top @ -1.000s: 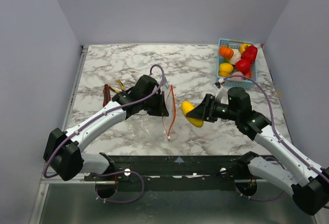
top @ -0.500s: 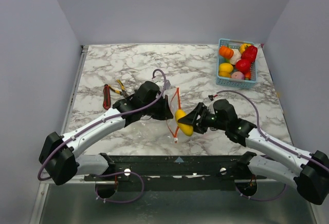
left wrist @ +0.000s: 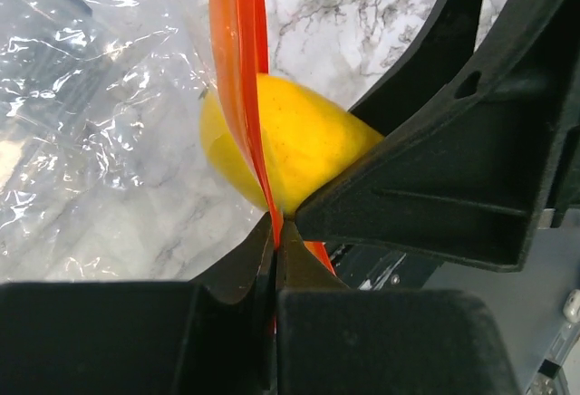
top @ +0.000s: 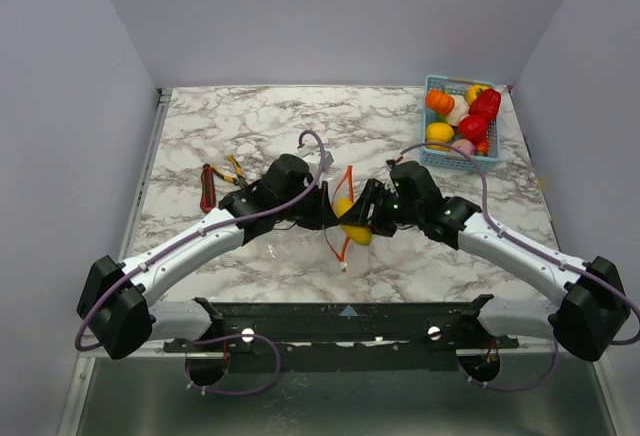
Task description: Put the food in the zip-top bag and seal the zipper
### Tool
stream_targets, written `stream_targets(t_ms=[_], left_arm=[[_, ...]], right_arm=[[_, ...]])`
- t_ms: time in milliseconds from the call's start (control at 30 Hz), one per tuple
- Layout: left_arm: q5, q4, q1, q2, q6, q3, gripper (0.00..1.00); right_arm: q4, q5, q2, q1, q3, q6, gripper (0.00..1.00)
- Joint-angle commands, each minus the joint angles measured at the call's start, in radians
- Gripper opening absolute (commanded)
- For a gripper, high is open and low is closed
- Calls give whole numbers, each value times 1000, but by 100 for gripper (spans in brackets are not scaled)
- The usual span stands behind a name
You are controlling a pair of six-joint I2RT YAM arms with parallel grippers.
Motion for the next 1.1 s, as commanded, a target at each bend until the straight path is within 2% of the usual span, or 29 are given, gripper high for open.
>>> stream_targets(t_ms=[0, 133, 233, 300, 433, 567, 667, 867, 967, 1067], left_arm=[[103, 18, -24, 8, 19, 27, 0], [153, -36, -33, -2, 23, 34, 0], [168, -71, -34, -32, 14, 28, 0], [176, -79, -34, -60, -1, 16, 0], [199, -52, -34, -90, -65, -8, 0], [118, -52, -33, -108, -83, -20, 0], [54, -104, -34, -96, -56, 27, 0], [55, -111, -34, -42, -36, 116, 0], [115, -112, -35, -4, -31, 155, 0], [210, -119, -37, 50, -18, 199, 0]], right_arm=[[-123, 35, 29, 16, 132, -217, 4], [-213, -2, 98, 19, 232, -346, 11], [-309, 113, 142, 60, 285, -384, 11], [-306, 114, 153, 83, 279, -385, 10], [-290, 213, 154, 174, 256, -368, 11], [-355, 338, 144, 215, 260, -358, 11], [-370, 382, 95, 217, 240, -364, 11], [-344, 336, 65, 218, 198, -394, 12], [-373, 358, 60, 219, 206, -398, 19], [-387, 387, 12, 218, 225, -395, 31]])
